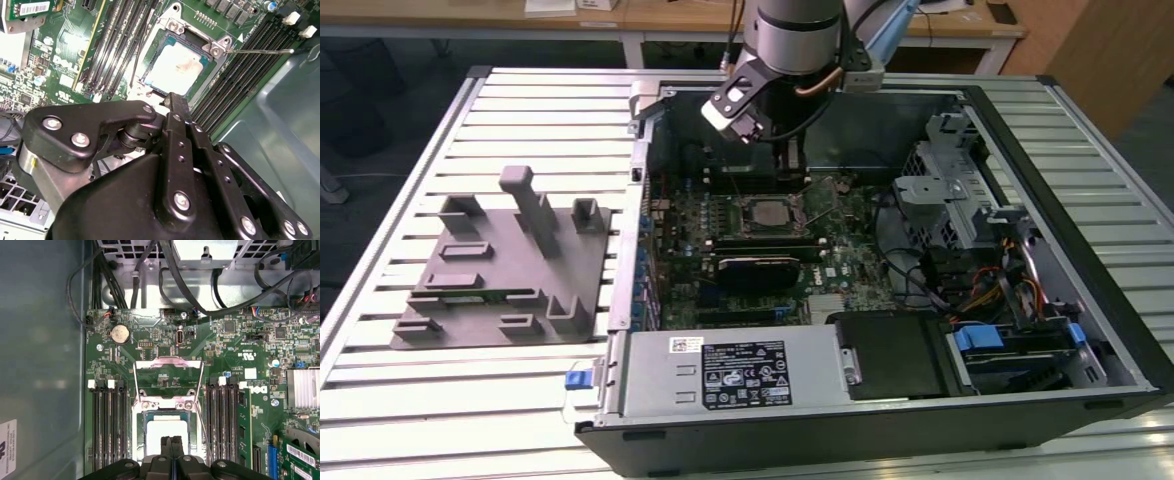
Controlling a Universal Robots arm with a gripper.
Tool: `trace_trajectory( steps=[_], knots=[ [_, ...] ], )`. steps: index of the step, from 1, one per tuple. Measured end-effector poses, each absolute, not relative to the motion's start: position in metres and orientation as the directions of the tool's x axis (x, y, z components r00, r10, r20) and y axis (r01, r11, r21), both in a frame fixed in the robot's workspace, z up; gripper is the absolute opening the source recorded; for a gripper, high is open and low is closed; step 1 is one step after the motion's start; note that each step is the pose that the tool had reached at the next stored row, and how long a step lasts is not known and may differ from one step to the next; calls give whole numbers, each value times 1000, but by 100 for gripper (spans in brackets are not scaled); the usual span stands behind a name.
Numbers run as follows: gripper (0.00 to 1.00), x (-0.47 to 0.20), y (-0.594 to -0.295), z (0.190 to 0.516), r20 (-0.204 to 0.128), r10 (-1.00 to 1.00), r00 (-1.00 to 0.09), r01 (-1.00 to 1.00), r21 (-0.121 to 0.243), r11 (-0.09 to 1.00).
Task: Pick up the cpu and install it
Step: 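Close the cpu cover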
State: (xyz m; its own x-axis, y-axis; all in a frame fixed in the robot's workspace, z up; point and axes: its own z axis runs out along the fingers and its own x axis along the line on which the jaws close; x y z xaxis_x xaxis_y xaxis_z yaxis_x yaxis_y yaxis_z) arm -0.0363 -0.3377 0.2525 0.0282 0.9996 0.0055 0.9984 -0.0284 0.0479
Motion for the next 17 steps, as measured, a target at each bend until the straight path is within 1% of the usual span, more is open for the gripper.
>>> trace_trajectory(
  steps=[17],
  knots=[
    [11,-26,-338,256,6,1000,28,998,48,-28]
  ],
)
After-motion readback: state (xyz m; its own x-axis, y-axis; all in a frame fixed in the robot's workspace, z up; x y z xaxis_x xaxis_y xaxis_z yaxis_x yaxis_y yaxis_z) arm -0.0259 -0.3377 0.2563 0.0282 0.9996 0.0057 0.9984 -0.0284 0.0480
